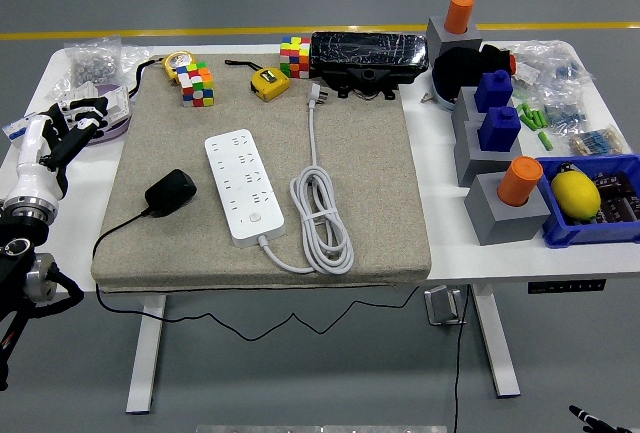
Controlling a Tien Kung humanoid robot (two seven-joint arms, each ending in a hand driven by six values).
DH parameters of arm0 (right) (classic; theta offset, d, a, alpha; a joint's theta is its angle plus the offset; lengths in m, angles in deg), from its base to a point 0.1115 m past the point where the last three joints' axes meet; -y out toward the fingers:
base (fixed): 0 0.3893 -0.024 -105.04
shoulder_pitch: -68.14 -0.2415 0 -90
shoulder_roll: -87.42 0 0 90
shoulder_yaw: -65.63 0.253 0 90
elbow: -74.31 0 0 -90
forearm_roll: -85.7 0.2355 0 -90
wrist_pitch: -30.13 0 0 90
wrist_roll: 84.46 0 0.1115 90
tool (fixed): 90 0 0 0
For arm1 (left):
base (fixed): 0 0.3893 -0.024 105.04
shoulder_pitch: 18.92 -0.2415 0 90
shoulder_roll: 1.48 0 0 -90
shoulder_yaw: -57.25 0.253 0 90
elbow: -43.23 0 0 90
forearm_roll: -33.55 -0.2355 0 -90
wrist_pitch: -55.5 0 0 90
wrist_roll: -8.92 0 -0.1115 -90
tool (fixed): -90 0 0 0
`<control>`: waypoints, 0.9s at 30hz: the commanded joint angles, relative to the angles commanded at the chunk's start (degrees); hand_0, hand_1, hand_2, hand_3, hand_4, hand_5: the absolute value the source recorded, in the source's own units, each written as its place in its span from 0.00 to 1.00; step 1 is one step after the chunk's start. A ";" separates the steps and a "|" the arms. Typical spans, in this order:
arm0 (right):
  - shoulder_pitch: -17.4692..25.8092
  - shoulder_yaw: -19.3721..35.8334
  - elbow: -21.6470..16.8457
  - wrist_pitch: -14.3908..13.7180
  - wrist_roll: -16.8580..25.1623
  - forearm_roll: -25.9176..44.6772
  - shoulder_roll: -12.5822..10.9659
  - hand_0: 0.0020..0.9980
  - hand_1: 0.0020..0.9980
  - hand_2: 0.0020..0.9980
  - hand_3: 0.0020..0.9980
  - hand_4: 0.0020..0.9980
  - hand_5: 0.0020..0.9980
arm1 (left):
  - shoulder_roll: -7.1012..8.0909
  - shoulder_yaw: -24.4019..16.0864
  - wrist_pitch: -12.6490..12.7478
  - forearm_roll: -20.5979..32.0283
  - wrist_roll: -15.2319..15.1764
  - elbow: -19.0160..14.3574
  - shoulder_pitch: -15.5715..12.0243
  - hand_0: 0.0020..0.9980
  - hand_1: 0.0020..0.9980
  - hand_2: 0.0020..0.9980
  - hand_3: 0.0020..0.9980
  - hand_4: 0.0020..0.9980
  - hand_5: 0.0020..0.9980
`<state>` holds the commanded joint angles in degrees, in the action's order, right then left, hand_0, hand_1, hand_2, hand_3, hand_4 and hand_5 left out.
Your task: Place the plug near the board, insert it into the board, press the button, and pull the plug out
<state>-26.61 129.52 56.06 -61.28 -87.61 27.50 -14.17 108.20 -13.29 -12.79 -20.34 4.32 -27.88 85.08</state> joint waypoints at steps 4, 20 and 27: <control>0.17 -0.05 -0.05 0.02 -0.01 0.00 -0.02 0.65 0.65 0.66 0.57 0.99 0.56 | 0.01 -0.04 -0.08 -0.05 0.06 -0.09 -0.18 0.57 0.58 0.57 0.57 0.79 0.42; 0.96 0.93 -0.01 0.14 -0.17 -0.28 0.43 0.66 0.66 0.66 0.57 0.99 0.56 | -0.63 -0.52 -0.60 -0.27 0.82 -0.16 -0.66 0.57 0.58 0.57 0.57 0.79 0.42; 1.03 1.78 0.03 0.15 -0.23 -0.42 0.69 0.66 0.66 0.66 0.57 0.99 0.56 | -0.89 -0.74 -0.79 -0.35 1.16 -0.37 -0.22 0.57 0.58 0.57 0.57 0.79 0.43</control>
<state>-25.58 131.30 56.08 -61.12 -87.83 27.08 -13.48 107.31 -14.03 -13.58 -20.69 5.48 -28.25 84.86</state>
